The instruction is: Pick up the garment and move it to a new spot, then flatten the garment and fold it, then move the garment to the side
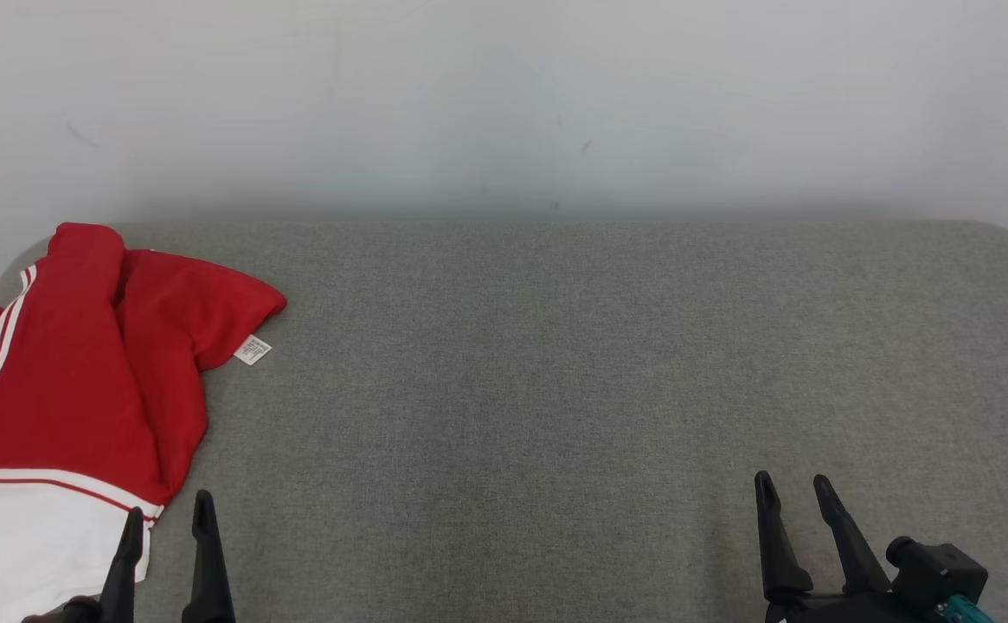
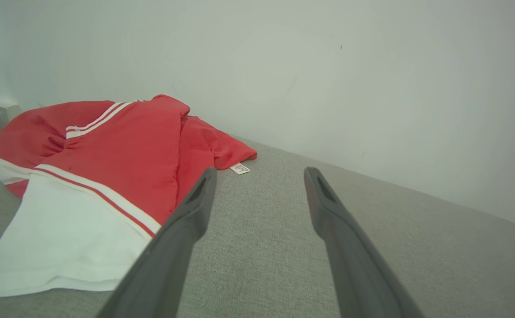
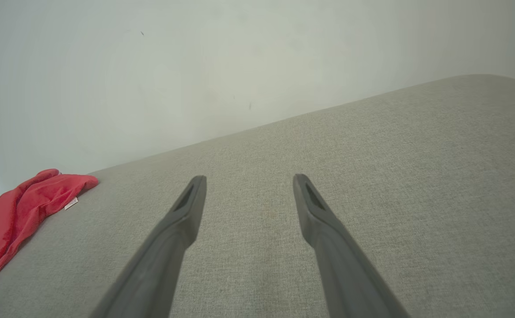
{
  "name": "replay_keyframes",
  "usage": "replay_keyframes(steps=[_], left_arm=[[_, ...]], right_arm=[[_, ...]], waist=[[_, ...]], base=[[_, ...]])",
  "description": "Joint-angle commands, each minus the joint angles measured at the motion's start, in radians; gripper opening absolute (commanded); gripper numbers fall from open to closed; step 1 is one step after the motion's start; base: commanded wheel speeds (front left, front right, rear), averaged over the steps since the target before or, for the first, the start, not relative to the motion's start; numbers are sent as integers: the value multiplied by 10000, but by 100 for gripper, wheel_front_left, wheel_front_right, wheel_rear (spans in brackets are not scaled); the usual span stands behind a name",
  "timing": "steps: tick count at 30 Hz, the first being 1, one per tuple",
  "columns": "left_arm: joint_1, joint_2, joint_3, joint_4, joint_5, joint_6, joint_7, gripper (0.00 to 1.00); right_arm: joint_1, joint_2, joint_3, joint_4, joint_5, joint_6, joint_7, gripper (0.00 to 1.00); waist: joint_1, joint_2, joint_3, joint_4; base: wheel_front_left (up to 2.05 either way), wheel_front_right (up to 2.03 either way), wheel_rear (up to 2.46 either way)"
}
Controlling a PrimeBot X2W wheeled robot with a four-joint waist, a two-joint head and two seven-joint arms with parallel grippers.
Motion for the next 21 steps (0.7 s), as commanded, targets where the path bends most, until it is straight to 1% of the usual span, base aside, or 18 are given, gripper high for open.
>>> replay_keyframes(steps=[1,14,21], left_arm=[[117,88,55,-92,317,32,-112,100],[79,353,-92,32,1495,-99,-428,100],[191,420,-152,-83,1977,-229,-571,100]], right_arm=[[-231,-39,23,-38,-328,-14,-107,100],[-361,-43,44,213,-1525,-16,-377,100],[-312,-43,-45,232,-1815,-17,-515,100]], waist=[[0,0,20,-22],[0,0,20,-50],[0,0,-57,-23]], base=[[0,0,0],[0,0,0],[0,0,0]])
